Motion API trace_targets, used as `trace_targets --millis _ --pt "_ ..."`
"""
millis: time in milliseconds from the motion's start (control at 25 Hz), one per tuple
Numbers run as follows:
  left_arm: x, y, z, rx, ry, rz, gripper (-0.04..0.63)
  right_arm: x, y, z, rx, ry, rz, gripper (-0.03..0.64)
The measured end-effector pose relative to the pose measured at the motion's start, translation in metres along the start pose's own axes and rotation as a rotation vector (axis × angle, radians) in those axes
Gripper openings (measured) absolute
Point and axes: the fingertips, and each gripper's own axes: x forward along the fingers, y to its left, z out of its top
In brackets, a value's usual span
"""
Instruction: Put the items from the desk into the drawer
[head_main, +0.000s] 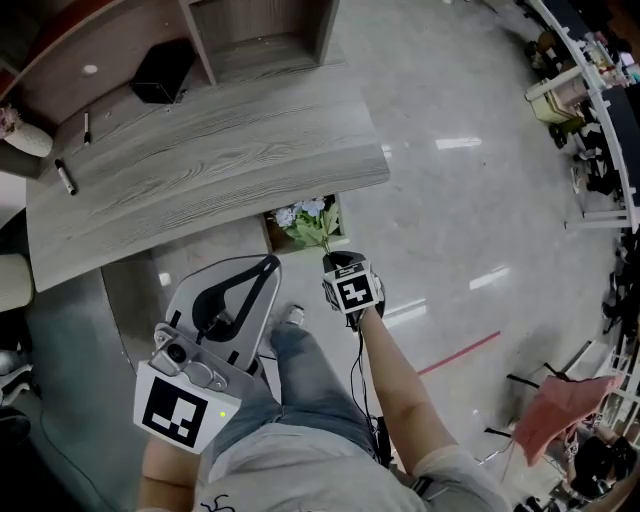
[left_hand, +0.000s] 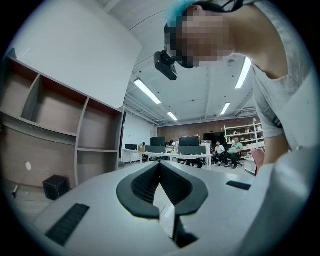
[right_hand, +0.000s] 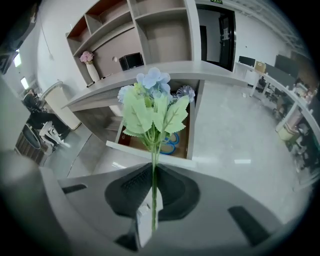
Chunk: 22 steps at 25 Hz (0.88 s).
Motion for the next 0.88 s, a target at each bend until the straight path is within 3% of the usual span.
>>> trace_targets --millis 520,880 --pt "0.006 0.032 -0.007 -0.010 0.015 0.024 0.009 0.019 -0.004 0.019 -0.067 0.123 -0.035 0.031" --pt "0.007 0.043 -0.009 -0.009 0.022 0.031 0.009 0.029 -0.015 0.044 -0.172 0.156 -0.107 0.037"
